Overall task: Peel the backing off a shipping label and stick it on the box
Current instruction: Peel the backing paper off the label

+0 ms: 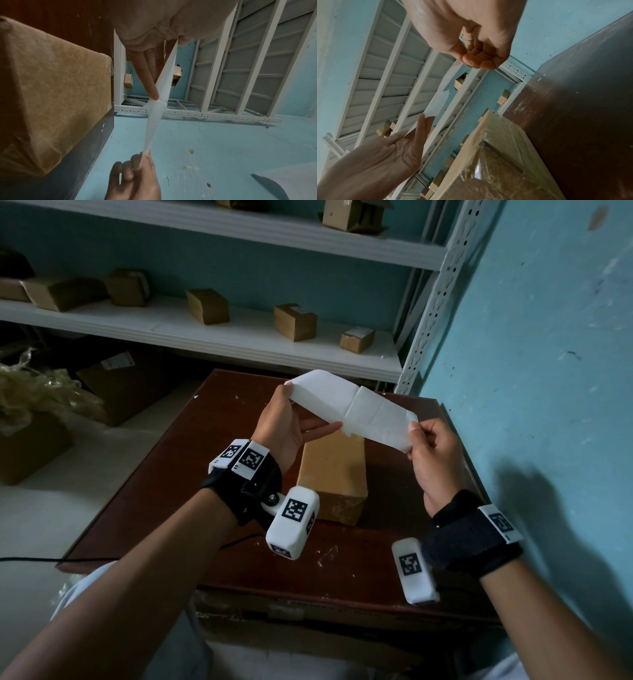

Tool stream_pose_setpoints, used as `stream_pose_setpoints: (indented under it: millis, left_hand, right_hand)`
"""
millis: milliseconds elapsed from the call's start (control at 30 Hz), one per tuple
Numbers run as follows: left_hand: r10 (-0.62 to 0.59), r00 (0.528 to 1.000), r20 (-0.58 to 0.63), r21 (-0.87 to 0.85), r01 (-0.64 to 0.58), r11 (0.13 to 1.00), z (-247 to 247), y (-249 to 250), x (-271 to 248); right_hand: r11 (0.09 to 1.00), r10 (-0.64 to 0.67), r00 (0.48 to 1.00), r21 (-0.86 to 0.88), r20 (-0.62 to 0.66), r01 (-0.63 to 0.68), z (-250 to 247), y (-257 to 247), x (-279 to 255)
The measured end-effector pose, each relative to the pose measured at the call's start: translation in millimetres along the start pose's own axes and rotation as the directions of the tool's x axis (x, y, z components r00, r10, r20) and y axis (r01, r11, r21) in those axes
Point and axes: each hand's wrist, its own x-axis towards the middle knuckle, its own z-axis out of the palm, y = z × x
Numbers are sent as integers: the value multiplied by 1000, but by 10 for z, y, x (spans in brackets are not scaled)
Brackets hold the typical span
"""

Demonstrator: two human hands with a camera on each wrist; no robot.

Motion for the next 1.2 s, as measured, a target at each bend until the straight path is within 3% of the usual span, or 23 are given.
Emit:
stream_pose_setpoints:
  millis: [1200]
  left_hand:
    - [-10, 1000, -8, -22, 10, 1000, -32, 3, 34]
  right_hand:
    - [1000, 9, 1000, -26, -6, -9, -21, -6, 6]
